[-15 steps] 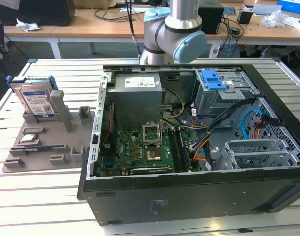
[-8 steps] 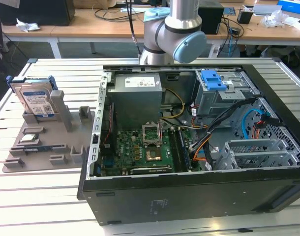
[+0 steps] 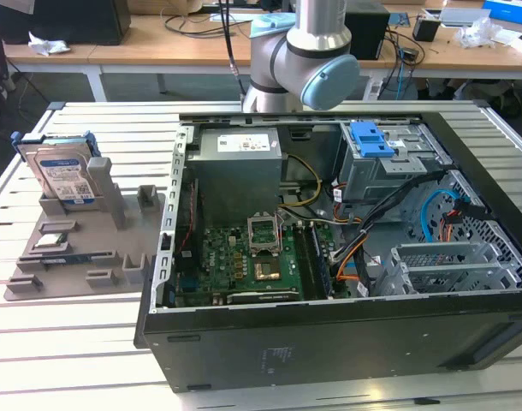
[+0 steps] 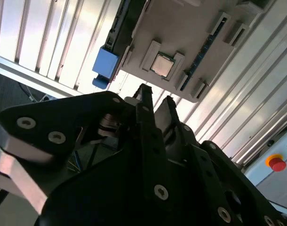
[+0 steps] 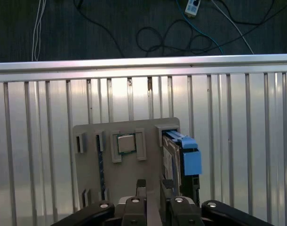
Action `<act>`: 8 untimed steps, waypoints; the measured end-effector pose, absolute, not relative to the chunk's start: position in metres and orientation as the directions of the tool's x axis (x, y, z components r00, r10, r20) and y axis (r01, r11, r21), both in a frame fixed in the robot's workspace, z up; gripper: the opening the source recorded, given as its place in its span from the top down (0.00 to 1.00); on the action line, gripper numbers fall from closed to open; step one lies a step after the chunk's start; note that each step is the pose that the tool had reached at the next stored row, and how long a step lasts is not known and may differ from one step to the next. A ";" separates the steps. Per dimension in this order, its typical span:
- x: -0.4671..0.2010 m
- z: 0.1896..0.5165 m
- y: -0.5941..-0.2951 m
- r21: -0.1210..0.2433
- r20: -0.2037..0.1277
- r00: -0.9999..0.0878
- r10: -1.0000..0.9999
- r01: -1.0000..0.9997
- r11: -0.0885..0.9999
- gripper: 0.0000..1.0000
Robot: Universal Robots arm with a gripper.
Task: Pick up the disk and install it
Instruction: 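Pick up the disk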
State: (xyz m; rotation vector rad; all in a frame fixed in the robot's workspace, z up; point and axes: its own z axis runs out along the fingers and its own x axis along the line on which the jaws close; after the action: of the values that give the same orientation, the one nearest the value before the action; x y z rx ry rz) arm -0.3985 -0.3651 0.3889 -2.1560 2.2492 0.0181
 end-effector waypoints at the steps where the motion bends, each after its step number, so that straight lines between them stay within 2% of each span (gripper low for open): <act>1: -0.398 0.389 -0.365 -0.009 -0.027 -0.042 -0.999 -0.999 0.042 0.71; 5: -0.398 0.389 -0.365 -0.009 -0.026 -0.042 -0.999 -0.999 0.042 0.46; 8: -0.399 0.389 -0.365 -0.010 -0.026 -0.043 -0.999 -0.999 0.044 0.46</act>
State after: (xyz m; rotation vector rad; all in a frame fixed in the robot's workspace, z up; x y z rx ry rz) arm -0.3990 -0.3647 0.3888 -2.1548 2.2507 0.0177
